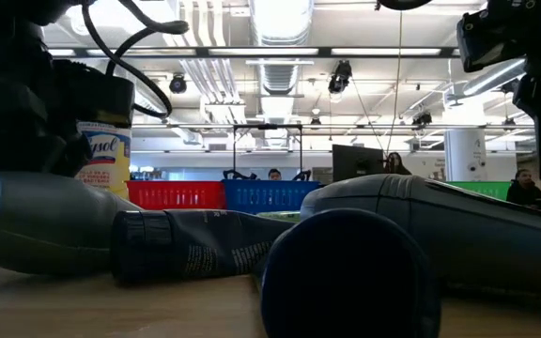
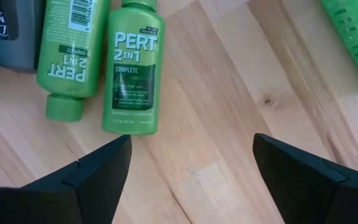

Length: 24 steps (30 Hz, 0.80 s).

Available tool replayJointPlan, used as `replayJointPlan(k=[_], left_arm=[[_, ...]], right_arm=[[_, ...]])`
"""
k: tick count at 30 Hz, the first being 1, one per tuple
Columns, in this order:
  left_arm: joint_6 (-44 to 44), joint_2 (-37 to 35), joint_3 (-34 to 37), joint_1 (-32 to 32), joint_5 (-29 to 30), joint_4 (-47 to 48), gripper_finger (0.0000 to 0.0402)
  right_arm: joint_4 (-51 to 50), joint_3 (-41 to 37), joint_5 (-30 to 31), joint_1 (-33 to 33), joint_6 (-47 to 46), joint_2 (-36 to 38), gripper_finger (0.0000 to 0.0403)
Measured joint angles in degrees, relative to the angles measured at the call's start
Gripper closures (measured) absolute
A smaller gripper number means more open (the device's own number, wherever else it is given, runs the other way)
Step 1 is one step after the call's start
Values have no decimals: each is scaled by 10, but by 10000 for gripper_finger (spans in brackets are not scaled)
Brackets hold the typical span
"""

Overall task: Pick & Place Travel size toiletries
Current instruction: Put the black deodorant into the red bin

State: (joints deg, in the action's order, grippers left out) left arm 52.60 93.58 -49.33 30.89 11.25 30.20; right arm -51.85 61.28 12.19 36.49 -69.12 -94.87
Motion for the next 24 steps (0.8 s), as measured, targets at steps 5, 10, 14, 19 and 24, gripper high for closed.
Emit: replayJointPlan(k=[5, 10, 14, 19, 24], left_arm=[[-4, -21, 2, -2, -2, -1, 189], [29, -61, -5, 2, -21, 18, 189], [106, -137, -16, -1, 25, 24, 189], [253, -243, -9, -56, 179, 22, 189], [253, -276, 5, -160, 169, 10, 190]], right_arm=[[0, 0, 0, 0, -10, 0, 71], [-1, 0, 2, 0, -10, 0, 63], [-2, 0, 21, 0, -22, 11, 65], [-3, -2, 40, 0, -28, 29, 78], [-3, -9, 47, -6, -30, 34, 88]])
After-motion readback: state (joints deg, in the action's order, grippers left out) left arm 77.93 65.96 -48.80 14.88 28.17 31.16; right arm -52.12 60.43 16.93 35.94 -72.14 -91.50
